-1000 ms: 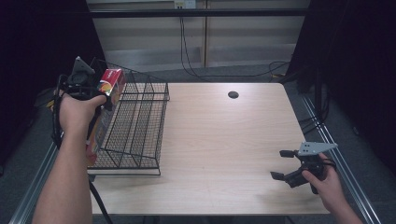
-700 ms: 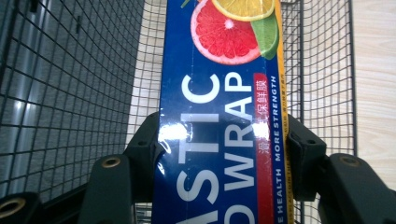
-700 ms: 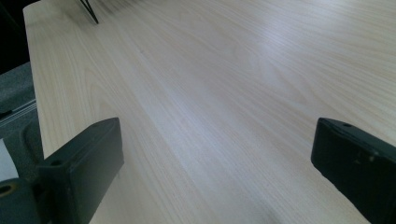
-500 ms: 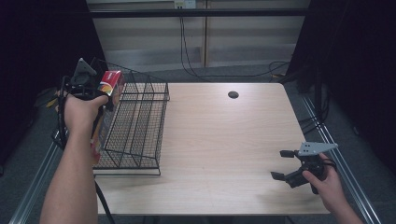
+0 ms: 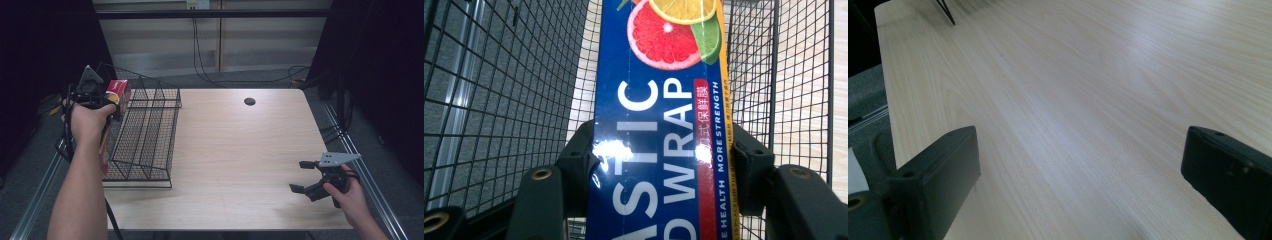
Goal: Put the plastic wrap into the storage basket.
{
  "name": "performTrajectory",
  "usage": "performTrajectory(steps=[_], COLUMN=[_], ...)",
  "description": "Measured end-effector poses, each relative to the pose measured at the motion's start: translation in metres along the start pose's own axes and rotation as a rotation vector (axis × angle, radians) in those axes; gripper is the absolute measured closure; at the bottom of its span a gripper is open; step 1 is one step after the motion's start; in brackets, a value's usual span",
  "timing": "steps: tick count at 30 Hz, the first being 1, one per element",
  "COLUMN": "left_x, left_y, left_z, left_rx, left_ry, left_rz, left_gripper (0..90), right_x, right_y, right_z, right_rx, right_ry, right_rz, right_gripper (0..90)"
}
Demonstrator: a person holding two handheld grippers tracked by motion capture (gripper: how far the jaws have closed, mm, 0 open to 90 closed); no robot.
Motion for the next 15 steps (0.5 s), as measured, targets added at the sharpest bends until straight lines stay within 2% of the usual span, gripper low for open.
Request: performTrajectory(steps=[11,15], left_x=[0.0008,0.0011], left_y=[-0.0044,-0.0046], left_z=[0.0014,0.0015], left_rx=[0.019,0.025], left_ry=[0.020,0.003], left_rz=[-0.009,-0.006], left_gripper=[41.4,41.0], right_x=[-0.0006,-0.0006], right_y=[-0.0002,-0.0001], right_z=[-0.0003,-0.0005], right_rx=[0.002,0.003], right_ry=[0.004,0.001], right_rz=[0.002,0.003], right_gripper=[1.8,1.8])
Point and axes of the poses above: each handheld gripper's, and its own axes: y roughly backward along the jaws, z roughly out of its top, x roughly to its left, the point moved 3 cm from there along -y, roughly forward along the jaws, and after that the axes turned 10 degrees about -y, right-handed, at the moved point
